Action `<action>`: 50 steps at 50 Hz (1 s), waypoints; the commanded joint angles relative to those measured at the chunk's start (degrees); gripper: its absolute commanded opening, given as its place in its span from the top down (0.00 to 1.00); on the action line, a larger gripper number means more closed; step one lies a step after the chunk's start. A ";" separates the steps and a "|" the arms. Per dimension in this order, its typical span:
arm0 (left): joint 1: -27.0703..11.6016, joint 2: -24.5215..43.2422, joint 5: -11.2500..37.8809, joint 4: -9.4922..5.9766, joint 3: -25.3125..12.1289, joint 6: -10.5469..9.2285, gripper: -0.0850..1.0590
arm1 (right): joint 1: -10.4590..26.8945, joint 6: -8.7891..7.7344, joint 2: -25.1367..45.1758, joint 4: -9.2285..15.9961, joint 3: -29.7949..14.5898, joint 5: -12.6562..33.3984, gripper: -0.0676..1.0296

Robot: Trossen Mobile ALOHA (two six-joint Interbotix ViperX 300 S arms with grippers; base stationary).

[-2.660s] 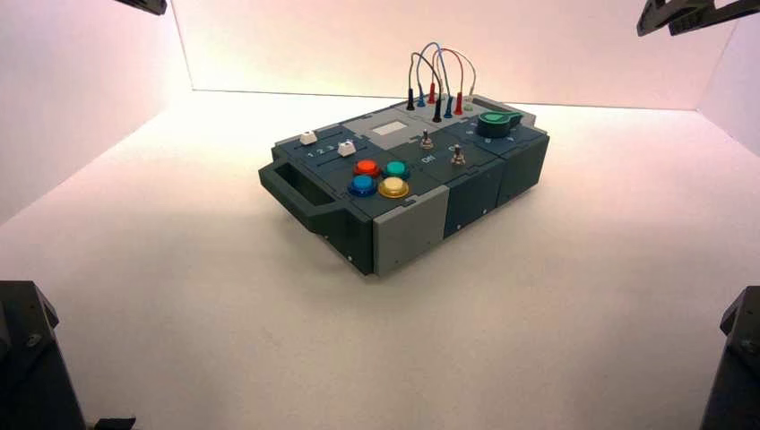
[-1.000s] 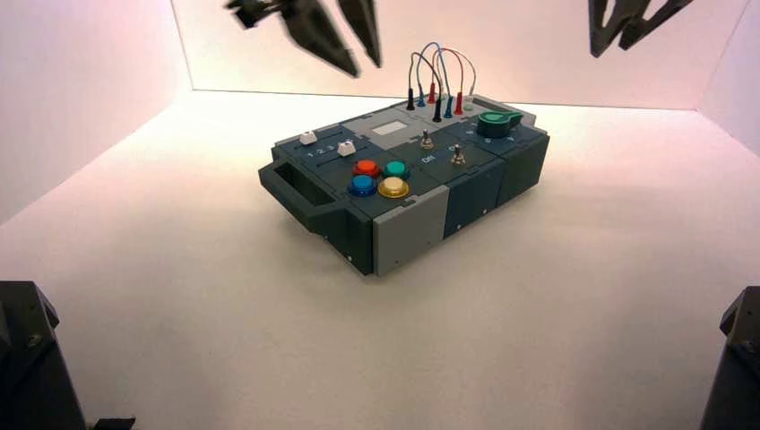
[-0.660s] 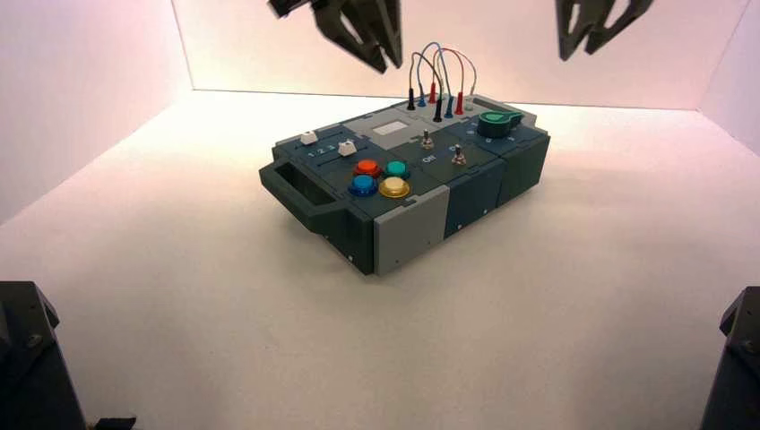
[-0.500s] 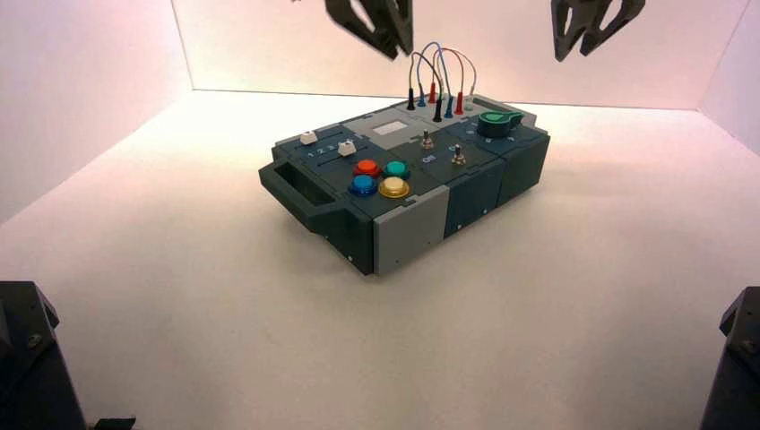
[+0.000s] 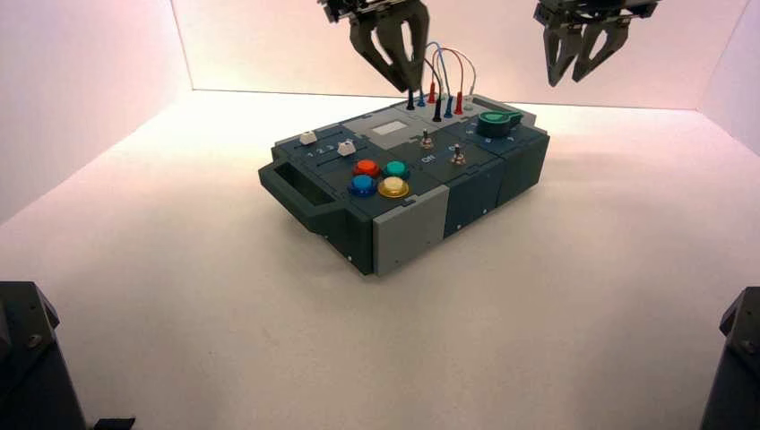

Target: Flip the top switch on with the left gripper.

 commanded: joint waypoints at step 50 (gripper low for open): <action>-0.97 -3.87 -6.24 0.09 2.81 -33.13 0.68 | 1.67 -13.62 6.42 7.21 -5.54 -4.13 0.43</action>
